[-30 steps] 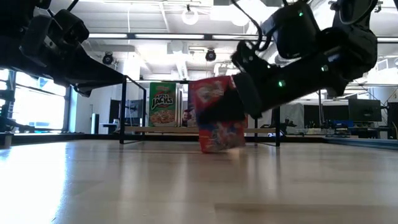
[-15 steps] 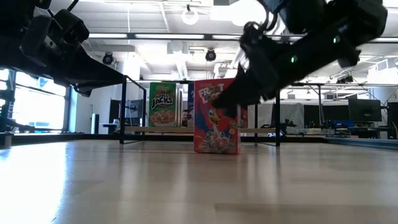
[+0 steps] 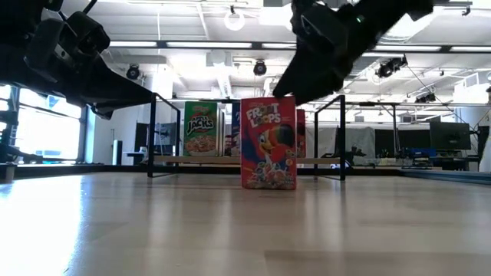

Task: Stack cereal on shelf
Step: Put the red cereal box on the shelf aligned with the red cereal box

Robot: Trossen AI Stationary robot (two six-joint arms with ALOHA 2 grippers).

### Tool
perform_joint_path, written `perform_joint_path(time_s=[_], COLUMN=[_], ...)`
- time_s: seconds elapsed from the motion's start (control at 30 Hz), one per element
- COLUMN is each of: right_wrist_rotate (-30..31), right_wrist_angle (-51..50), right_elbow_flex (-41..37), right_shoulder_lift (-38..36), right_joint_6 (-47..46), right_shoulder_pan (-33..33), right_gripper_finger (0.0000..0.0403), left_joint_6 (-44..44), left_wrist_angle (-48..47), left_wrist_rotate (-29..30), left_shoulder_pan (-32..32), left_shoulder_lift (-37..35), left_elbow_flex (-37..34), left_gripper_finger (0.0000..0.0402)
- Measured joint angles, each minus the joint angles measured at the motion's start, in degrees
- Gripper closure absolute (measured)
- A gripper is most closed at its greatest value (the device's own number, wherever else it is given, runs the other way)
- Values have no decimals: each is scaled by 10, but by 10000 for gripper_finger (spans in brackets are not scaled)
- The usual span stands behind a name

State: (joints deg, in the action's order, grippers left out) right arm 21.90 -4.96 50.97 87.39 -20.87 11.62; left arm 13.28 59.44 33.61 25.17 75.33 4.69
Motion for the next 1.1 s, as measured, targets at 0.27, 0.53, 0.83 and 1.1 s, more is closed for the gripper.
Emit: perform_joint_path(time_s=[0.27,0.53,0.83,1.1], right_wrist_rotate=[-71,-60,-66,-116], right_wrist_angle=[-167,-292,-322,-325], right_elbow_flex=[160,256,289,289], right_shoulder_lift=[94,165,170,170], right_joint_6=[33,44,55,70], right_shoulder_pan=[-15,-30,-30,-41], right_gripper_finger=[69,70,148,226], left_joint_6=[0,1,7,-5], left_wrist_angle=[0,-4,10,34], left_wrist_rotate=[-5,-16,-65,-170], left_shoulder_pan=[0,0,0,-69], left_shoulder_lift=[0,0,0,0], left_elbow_flex=[0,0,0,0], left_gripper_finger=[371,371,371,371])
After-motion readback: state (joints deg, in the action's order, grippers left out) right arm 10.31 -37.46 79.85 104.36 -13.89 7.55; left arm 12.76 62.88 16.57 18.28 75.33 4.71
